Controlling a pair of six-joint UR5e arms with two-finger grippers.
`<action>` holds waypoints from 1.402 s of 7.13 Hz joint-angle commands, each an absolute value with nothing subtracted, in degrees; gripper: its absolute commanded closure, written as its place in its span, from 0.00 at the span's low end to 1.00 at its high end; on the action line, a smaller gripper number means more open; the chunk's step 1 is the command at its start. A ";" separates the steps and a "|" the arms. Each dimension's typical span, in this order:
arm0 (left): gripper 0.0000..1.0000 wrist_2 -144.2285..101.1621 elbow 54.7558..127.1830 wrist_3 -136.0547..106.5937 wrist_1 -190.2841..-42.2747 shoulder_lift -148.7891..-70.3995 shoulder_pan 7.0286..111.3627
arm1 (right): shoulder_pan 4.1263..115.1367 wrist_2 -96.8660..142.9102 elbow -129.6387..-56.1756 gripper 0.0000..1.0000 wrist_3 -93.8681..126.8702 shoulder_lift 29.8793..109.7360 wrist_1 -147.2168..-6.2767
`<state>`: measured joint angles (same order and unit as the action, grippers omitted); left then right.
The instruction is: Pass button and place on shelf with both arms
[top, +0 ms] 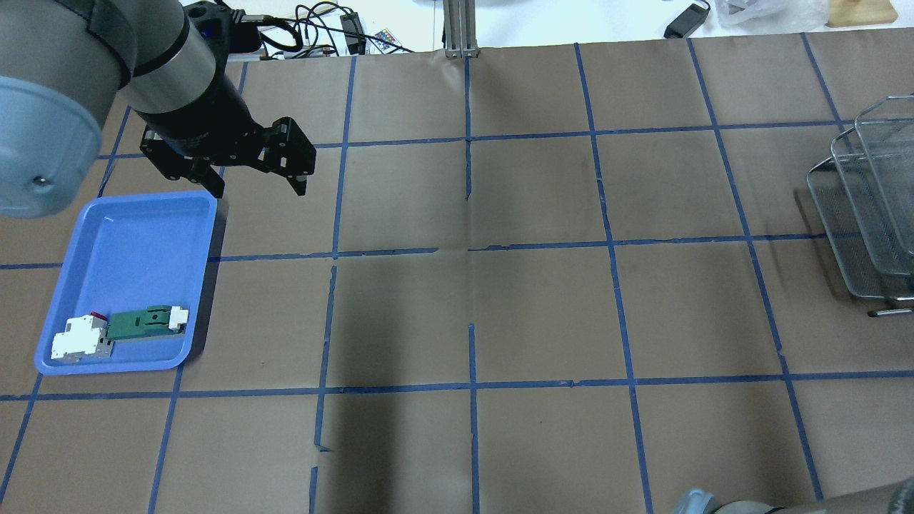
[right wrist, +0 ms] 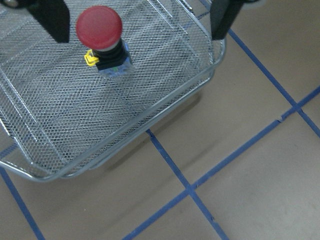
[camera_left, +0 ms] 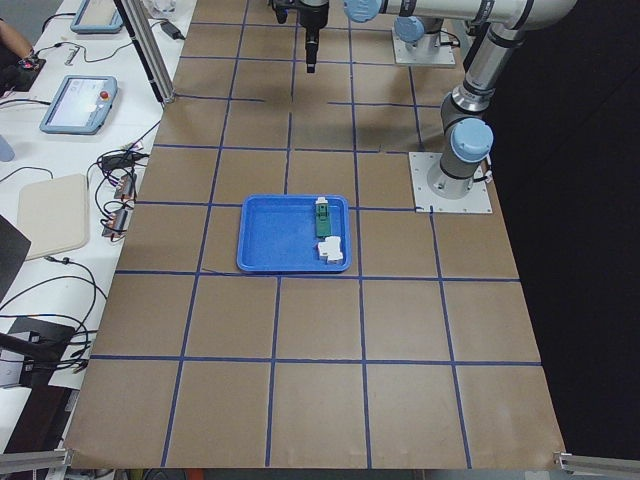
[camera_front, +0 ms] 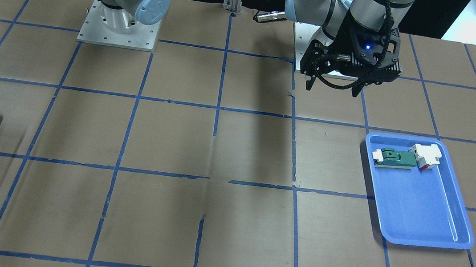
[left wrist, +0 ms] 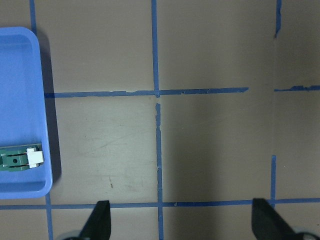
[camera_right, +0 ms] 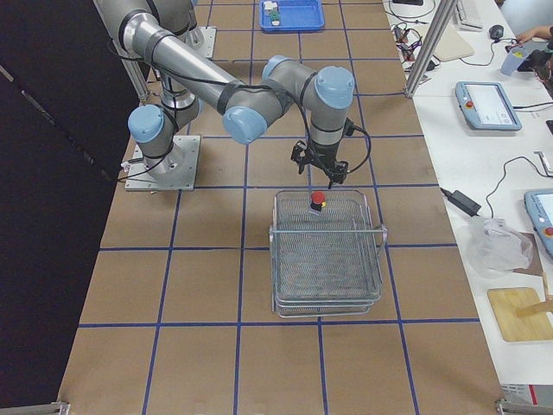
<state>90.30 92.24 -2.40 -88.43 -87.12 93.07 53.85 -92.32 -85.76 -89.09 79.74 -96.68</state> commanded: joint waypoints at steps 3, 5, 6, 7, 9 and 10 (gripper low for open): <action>0.00 90.18 90.28 -2.55 -89.03 -88.59 92.38 | 71.84 -92.38 -89.37 0.00 -51.98 89.79 -89.13; 0.00 88.35 87.82 -2.46 -91.65 -89.99 92.02 | 85.80 -92.55 -91.23 0.00 -28.15 91.76 -89.29; 0.00 88.50 87.45 -2.20 -91.84 -90.26 92.20 | 91.35 -92.03 -90.80 0.00 -17.51 91.50 -89.82; 0.00 88.42 87.54 -2.20 -91.85 -90.18 92.37 | 93.15 -91.93 -90.27 0.00 -10.18 90.62 -90.17; 0.00 88.51 87.63 -2.20 -91.76 -90.09 92.37 | 93.16 -90.61 -89.39 0.00 -3.19 89.48 -90.44; 0.00 88.51 87.63 -2.11 -91.76 -90.09 92.37 | 92.64 -90.79 -89.38 0.00 -1.77 89.21 -90.44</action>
<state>88.50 87.63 -2.18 -91.78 -90.12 92.36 92.87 -90.80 -89.58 -4.73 89.73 -90.37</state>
